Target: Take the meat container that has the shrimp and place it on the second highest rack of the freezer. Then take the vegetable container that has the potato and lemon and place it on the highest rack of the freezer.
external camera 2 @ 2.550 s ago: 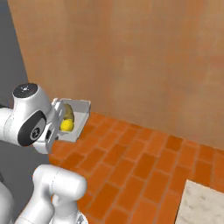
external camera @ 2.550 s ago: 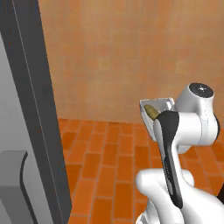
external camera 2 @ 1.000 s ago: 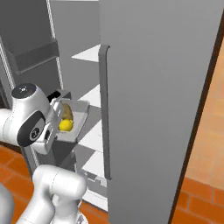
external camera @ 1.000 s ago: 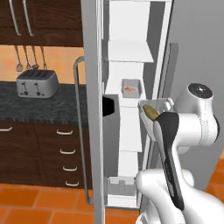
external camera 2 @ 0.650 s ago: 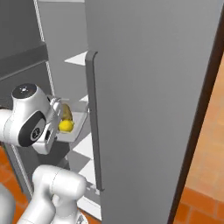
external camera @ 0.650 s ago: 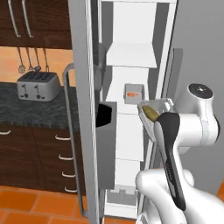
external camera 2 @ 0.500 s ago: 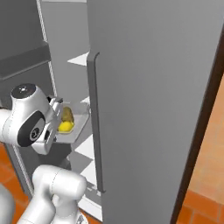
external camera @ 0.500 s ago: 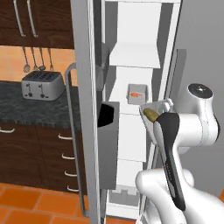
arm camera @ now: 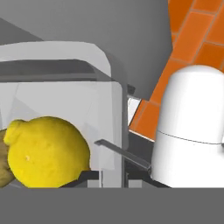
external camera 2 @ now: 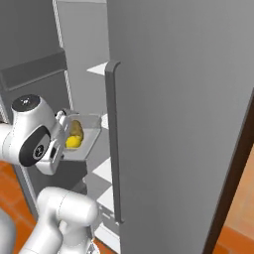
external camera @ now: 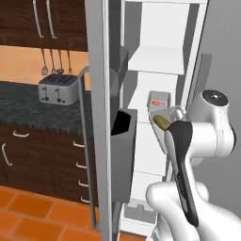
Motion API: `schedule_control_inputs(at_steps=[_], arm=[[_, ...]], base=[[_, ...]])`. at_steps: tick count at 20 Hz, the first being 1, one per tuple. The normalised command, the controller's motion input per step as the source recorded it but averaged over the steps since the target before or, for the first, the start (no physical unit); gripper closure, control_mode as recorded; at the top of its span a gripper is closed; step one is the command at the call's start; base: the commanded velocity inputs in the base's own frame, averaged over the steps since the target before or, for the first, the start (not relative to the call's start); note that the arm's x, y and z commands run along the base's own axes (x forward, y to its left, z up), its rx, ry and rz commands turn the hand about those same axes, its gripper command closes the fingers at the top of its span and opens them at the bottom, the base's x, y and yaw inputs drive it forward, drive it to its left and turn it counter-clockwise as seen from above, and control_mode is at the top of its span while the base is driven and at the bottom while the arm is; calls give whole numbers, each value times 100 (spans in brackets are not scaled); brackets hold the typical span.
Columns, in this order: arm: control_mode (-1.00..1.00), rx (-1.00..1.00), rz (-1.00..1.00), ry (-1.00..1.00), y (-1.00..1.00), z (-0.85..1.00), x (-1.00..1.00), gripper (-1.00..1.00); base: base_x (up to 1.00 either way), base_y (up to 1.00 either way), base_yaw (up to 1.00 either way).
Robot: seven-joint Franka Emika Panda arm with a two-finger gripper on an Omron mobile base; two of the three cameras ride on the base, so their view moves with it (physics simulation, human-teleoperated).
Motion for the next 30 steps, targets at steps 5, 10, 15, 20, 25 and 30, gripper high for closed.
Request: schedule_control_inputs(at_steps=[5,10,15,20,25,30], arm=[[100,0,0,0,0,0,0,100],[100,0,0,0,0,0,0,100],[100,0,0,0,0,0,0,100],[-100,0,-1,-4,1,11,-14,100],[-100,0,-4,-14,0,55,-20,100],[-100,0,-3,-13,10,62,2,100]], base=[[71,0,2],[38,12,0],[11,6,0],[0,0,0],[0,0,0],[0,0,0]])
